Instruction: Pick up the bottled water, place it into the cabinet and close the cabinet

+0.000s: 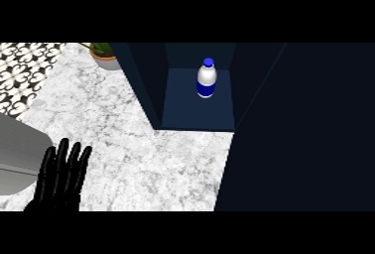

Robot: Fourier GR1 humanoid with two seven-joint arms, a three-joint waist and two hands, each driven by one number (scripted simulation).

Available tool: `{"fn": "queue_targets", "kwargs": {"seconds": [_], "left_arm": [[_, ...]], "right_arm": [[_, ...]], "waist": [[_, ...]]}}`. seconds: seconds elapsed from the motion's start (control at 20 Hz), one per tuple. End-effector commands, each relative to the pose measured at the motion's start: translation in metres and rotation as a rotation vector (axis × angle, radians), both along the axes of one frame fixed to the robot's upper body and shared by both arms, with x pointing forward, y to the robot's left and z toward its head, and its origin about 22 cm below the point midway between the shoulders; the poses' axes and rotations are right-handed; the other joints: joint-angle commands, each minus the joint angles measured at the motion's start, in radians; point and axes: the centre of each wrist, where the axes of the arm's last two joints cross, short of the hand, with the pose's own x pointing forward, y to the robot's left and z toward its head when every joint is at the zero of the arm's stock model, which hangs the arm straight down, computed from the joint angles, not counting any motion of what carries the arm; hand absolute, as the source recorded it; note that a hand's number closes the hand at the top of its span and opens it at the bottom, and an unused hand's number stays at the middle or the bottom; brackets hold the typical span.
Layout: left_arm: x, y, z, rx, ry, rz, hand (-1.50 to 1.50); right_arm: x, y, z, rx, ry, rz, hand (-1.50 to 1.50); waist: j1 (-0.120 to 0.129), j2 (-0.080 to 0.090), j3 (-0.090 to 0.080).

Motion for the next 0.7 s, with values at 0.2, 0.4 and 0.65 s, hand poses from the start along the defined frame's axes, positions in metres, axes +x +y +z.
{"fn": "queue_targets", "kwargs": {"seconds": [0.2, 0.4, 0.65], "left_arm": [[-0.007, 0.018, 0.002, -0.003, -0.005, 0.005, -1.50], [-0.012, 0.028, 0.007, 0.004, 0.000, -0.034, -1.50], [-0.011, 0.037, 0.000, 0.006, 0.000, -0.031, -1.50]], "right_arm": [[0.002, 0.048, 0.028, -0.010, -0.137, 0.055, 1.50], [0.016, 0.058, 0.027, -0.041, -0.161, 0.049, 1.50], [0.020, 0.062, 0.033, -0.057, -0.183, 0.082, 1.50]], "waist": [[0.006, 0.005, 0.000], [0.025, 0.008, -0.001], [0.027, 0.013, -0.003]]}}
